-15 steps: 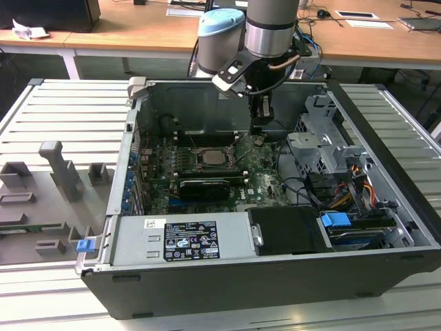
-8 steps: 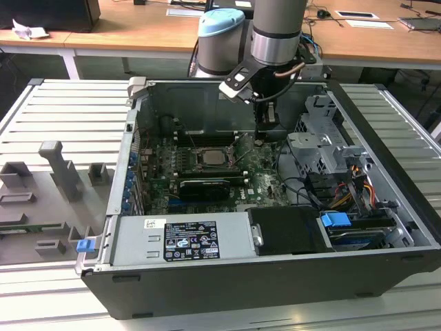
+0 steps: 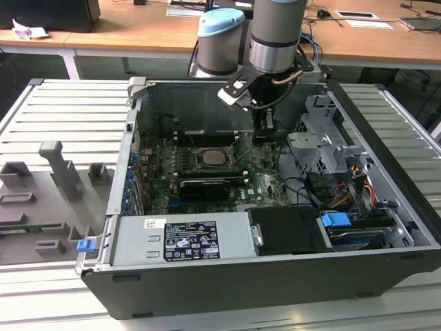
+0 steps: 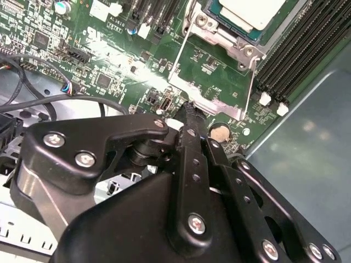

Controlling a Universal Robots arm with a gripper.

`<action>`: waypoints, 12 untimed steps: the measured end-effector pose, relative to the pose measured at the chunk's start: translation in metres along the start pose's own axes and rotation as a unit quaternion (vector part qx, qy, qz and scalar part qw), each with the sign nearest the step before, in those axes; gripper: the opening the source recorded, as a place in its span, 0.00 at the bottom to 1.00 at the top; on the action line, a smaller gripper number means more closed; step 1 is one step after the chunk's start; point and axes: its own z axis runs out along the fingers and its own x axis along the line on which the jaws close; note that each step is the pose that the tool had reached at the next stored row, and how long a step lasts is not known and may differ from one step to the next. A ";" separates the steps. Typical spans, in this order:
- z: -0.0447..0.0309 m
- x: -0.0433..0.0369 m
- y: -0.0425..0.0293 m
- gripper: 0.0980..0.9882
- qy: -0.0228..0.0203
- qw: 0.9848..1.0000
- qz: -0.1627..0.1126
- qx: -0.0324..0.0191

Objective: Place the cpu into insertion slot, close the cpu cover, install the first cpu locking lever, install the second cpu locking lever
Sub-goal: 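Close the cpu cover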

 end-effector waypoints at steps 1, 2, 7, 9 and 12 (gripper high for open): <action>0.0000 0.0000 -0.0003 0.01 0.000 1.000 0.000 0.000; 0.0000 0.0000 -0.0005 0.01 0.000 1.000 0.000 0.000; 0.0000 0.0000 -0.0021 0.01 0.000 1.000 0.000 0.000; -0.0001 0.0000 -0.0029 0.01 0.000 1.000 0.000 0.000; -0.0001 0.0000 -0.0042 0.01 0.000 1.000 0.000 0.000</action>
